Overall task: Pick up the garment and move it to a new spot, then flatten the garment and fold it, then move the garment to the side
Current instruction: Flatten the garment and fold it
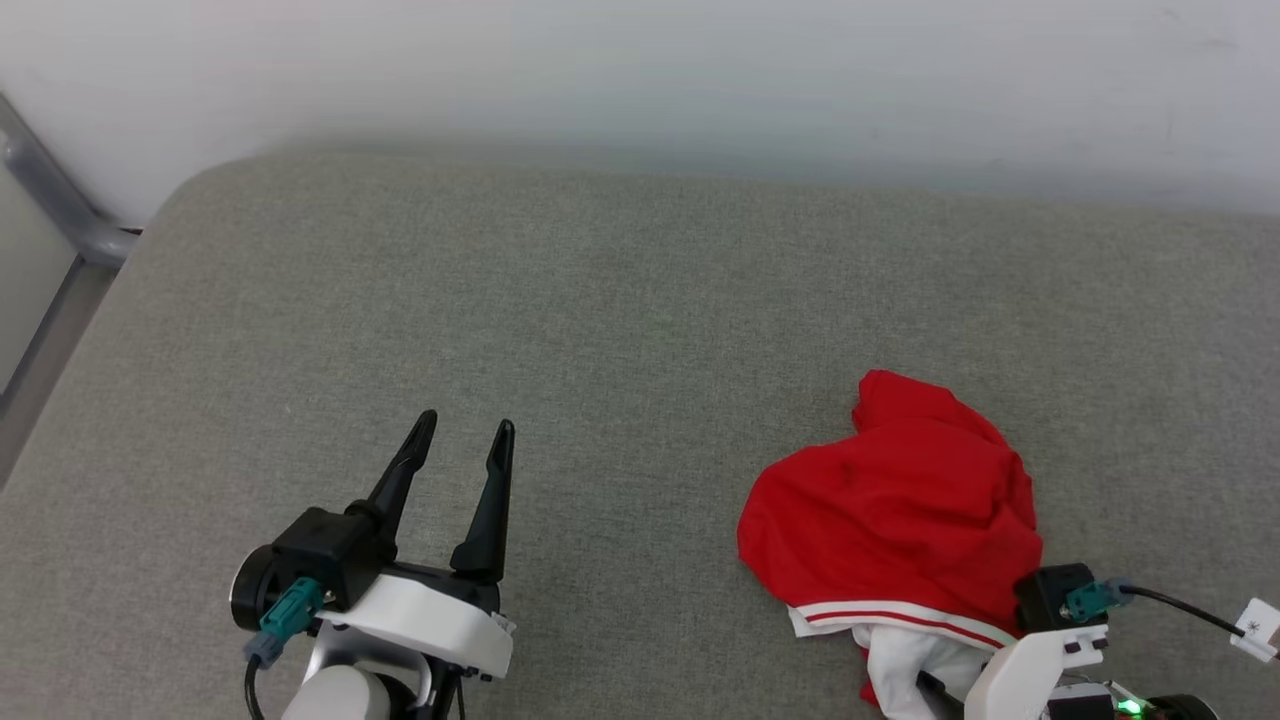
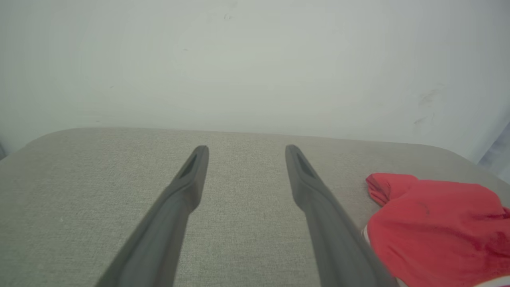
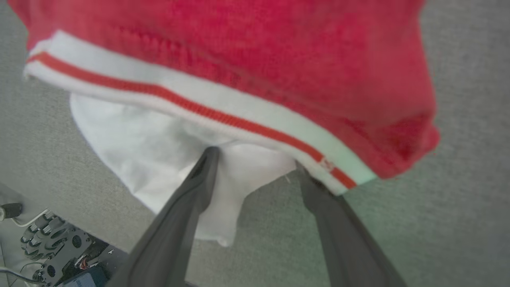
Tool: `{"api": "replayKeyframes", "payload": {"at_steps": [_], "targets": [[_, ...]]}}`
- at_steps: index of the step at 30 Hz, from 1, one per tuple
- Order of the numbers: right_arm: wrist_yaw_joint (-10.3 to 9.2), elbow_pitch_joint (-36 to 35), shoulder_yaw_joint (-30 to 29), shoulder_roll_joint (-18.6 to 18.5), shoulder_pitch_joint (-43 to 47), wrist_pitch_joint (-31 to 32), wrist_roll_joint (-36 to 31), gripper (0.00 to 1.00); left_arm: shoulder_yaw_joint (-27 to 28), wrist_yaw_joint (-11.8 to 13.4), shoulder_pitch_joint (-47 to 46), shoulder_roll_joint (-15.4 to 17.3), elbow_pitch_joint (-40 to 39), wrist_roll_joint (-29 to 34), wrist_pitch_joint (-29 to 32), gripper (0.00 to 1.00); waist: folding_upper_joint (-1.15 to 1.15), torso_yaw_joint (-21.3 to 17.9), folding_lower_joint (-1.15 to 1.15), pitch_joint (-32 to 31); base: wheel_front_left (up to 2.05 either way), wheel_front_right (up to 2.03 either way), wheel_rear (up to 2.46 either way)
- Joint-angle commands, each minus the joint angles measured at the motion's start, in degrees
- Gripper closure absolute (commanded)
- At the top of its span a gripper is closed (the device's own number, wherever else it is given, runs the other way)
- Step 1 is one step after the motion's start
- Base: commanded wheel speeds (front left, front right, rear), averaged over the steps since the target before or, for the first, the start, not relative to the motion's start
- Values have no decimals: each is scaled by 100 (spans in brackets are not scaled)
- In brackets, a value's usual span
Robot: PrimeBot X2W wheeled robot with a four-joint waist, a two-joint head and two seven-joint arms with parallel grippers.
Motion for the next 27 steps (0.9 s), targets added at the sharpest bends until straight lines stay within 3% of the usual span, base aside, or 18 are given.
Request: {"api": "replayKeyframes", "payload": {"at_steps": [1,6,7,8,9,14,21,27], "targets": [[-2,178,33,-21,-34,117,13,0,26,-32,-74,-19,8,53,-15,0,0,81,-1,115,0,0,0],[-1,703,131,22,106,666,182,0,102,-128,-126,-123,88,109,-15,0,0,129,-1,161,0,0,0],[-1,757,154,26,135,763,243,55,121,-151,-123,-142,103,125,-15,0,0,129,-1,152,0,0,0],[0,741,172,7,130,768,282,71,138,-159,-116,-157,113,143,-15,0,0,128,-1,147,0,0,0],[0,682,163,-14,84,736,311,100,157,-164,-111,-170,128,149,-15,0,0,124,-1,137,0,0,0],[-4,35,-27,-253,-379,269,181,100,270,-211,-38,-224,154,221,-15,0,0,23,-1,71,0,0,0],[-3,-641,-950,-314,-795,-251,-294,100,367,-250,6,-278,189,304,-14,0,0,-129,-1,20,0,0,0],[-3,-313,-2040,-244,-866,-587,-525,100,392,-286,-42,-314,222,357,-15,0,0,-152,-1,84,0,0,0]]}}
